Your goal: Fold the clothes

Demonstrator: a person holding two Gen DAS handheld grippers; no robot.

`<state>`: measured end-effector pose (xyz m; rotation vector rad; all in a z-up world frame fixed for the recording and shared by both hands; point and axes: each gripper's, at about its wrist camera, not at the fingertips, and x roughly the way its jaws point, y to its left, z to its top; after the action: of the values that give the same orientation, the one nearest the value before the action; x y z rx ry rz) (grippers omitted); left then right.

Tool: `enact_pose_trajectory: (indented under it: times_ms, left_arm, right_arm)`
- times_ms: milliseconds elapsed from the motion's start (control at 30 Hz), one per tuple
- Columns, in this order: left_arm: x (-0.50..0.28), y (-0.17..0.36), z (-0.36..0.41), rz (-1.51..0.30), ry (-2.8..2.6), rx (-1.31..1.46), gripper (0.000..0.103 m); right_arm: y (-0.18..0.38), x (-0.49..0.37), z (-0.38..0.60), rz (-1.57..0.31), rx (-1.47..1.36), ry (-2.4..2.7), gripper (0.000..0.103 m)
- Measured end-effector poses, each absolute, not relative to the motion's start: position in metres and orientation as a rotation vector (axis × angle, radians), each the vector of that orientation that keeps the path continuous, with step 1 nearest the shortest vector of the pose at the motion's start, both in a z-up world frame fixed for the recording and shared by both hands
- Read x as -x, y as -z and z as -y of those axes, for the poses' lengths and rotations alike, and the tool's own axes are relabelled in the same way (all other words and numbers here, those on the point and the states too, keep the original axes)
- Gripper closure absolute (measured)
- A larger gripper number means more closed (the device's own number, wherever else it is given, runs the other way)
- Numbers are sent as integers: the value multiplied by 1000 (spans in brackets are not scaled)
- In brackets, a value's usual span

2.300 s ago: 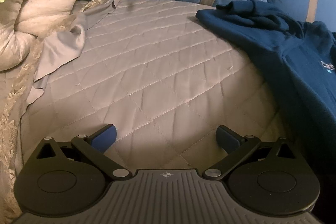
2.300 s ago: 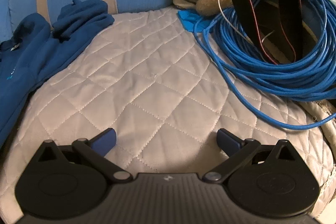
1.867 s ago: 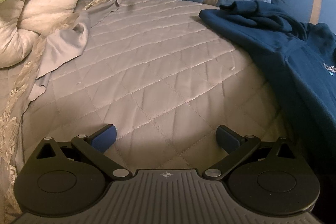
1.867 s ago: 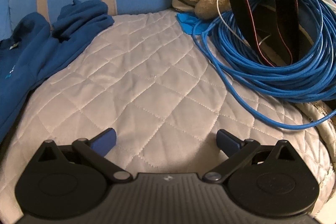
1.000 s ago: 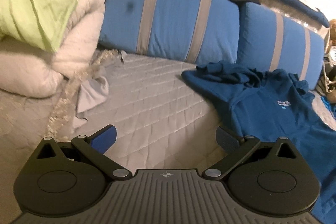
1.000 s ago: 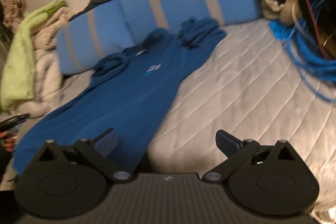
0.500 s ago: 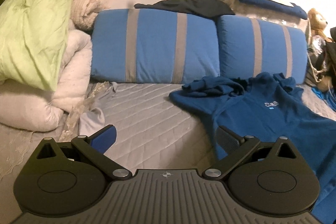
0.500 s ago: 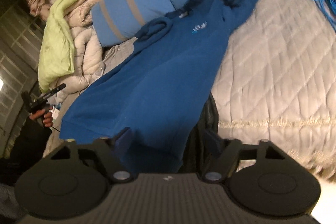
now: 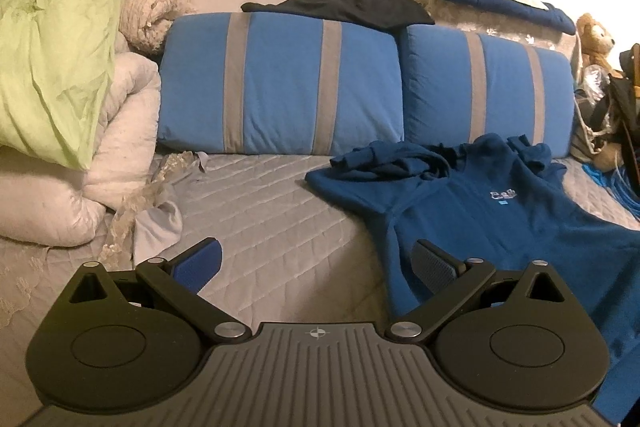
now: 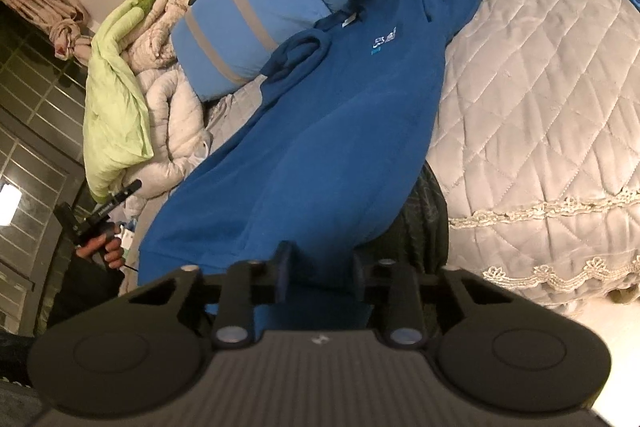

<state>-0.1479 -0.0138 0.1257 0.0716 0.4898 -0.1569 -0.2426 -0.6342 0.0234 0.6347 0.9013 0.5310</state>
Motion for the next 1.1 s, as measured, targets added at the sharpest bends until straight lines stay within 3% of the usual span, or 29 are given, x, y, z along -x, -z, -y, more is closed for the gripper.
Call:
enact_pose_trajectory:
  times_ms: [33, 167, 500, 1100]
  left_arm:
    - [148, -126, 14, -491, 157, -70, 0]
    - [148, -125, 15, -497, 156, -61, 0]
    - [160, -127, 13, -501, 159, -10, 0]
    - [196, -133, -6, -493, 165, 126, 0]
  right_arm:
    - [-24, 243, 636, -901, -642, -520, 92]
    - [-29, 244, 640, -893, -659, -461, 98]
    - [-45, 248, 665, -854, -702, -285, 99]
    - [-28, 211, 646, -970, -572, -264, 98]
